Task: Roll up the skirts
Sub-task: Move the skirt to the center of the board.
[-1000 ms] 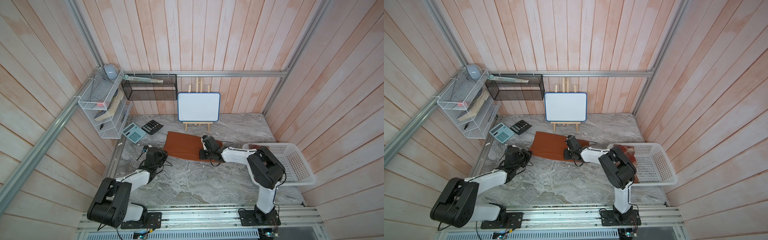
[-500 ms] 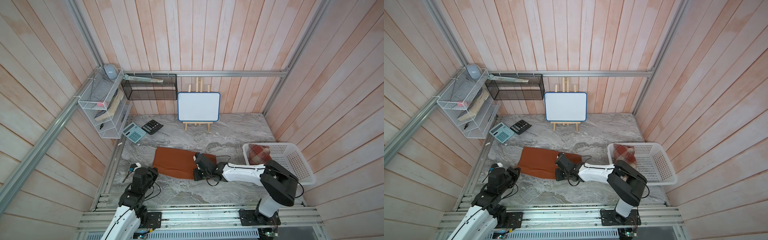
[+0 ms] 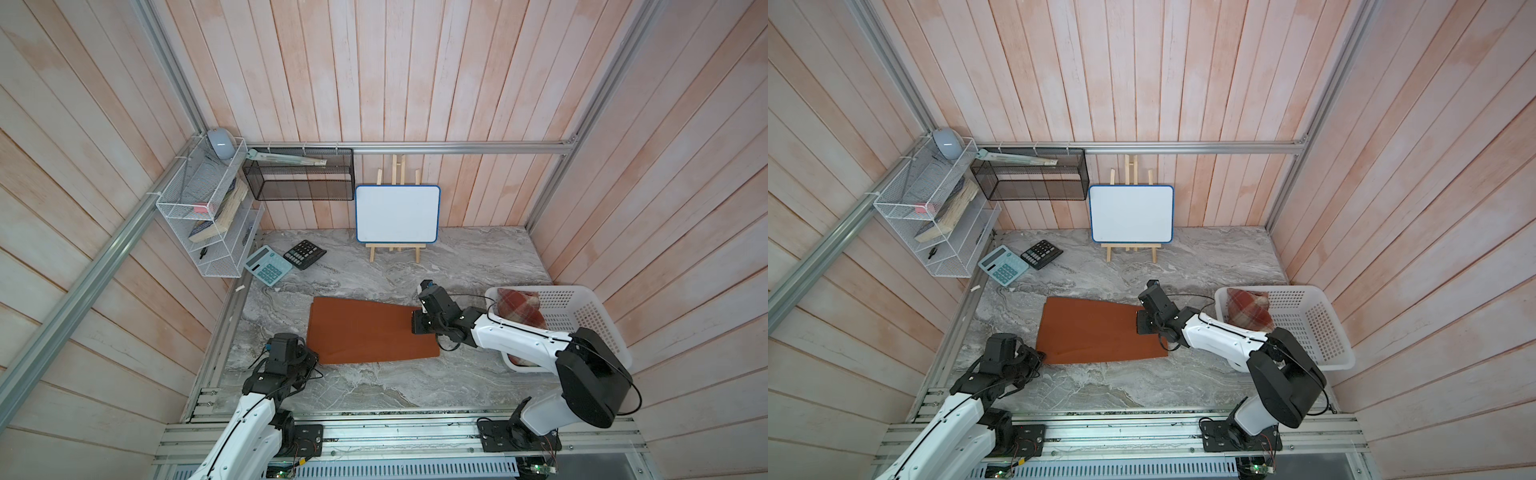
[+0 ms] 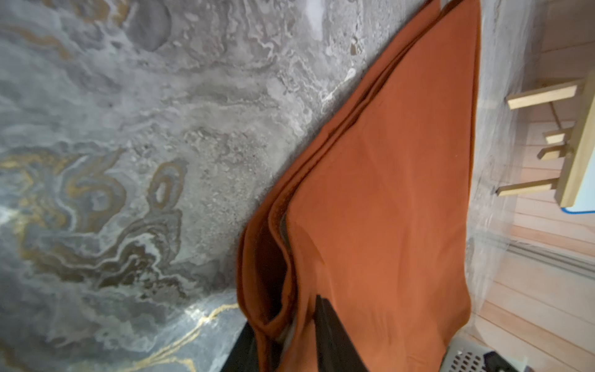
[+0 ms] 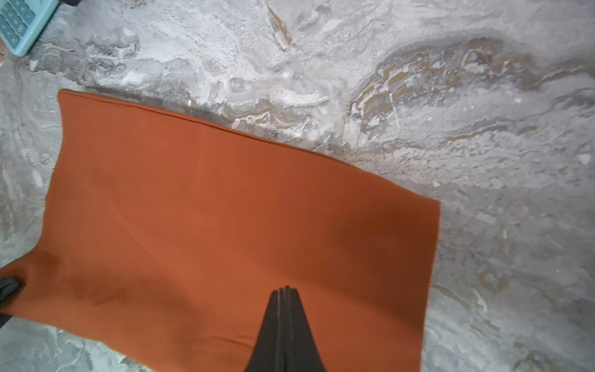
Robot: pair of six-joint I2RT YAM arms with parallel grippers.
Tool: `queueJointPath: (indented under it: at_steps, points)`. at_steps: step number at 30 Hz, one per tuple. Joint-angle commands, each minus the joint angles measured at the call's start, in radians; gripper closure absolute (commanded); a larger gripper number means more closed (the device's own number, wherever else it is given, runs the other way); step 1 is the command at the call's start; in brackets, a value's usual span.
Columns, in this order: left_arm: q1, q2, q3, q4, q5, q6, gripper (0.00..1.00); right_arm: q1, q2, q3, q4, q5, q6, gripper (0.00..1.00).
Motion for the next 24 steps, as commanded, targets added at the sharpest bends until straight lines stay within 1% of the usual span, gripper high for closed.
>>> queueJointPath:
  at_steps: [1,2,3,5,7,9,12,13,14,15,18,19,21,23,24]
  points:
    - [0.022,-0.001,0.025,-0.017,0.036,0.009,0.46,-0.056,0.036,0.047,-0.013,-0.034,-0.059,1.0]
    - [0.026,-0.004,0.033,-0.026,0.034,0.011,0.41,-0.069,0.046,0.052,-0.012,-0.038,-0.07,1.0]
    - [0.027,-0.009,0.048,-0.039,0.026,0.013,0.33,-0.078,0.052,0.057,-0.017,-0.036,-0.08,1.0]
    - [0.027,-0.021,0.1,-0.071,0.008,0.035,0.29,-0.096,0.061,0.057,-0.023,-0.023,-0.104,0.99]
    - [0.028,-0.023,0.163,-0.098,-0.022,0.056,0.1,-0.114,0.062,0.054,-0.026,-0.034,-0.118,0.95]
    - [0.033,-0.011,0.22,-0.113,-0.028,0.083,0.08,-0.121,0.049,0.049,-0.028,-0.022,-0.127,0.89]
    - [0.039,0.031,0.286,-0.101,-0.009,0.102,0.07,-0.128,0.011,0.03,-0.031,0.012,-0.139,0.75]
    - [0.039,0.049,0.306,-0.09,-0.002,0.104,0.07,-0.133,0.003,0.025,-0.036,0.017,-0.142,0.69]
    - [0.04,0.067,0.323,-0.082,0.0,0.109,0.07,-0.138,-0.006,0.016,-0.035,0.019,-0.143,0.64]
    - [0.041,0.082,0.333,-0.082,-0.002,0.111,0.07,-0.142,-0.011,0.008,-0.03,0.017,-0.144,0.61]
    - [0.042,0.106,0.325,-0.099,0.004,0.101,0.07,-0.144,-0.012,-0.005,-0.035,0.004,-0.148,0.6]
    - [0.044,0.088,0.312,-0.107,-0.009,0.096,0.07,-0.144,-0.014,-0.009,-0.036,-0.003,-0.15,0.62]
    - [0.045,0.039,0.291,-0.069,-0.023,0.092,0.07,-0.144,-0.016,-0.016,-0.043,-0.007,-0.151,0.67]
    - [0.044,0.026,0.283,0.037,0.011,0.082,0.07,-0.145,-0.015,-0.028,-0.041,-0.019,-0.156,0.92]
    - [0.041,0.052,0.287,0.083,0.044,0.069,0.07,-0.145,-0.015,-0.032,-0.041,-0.026,-0.157,1.0]
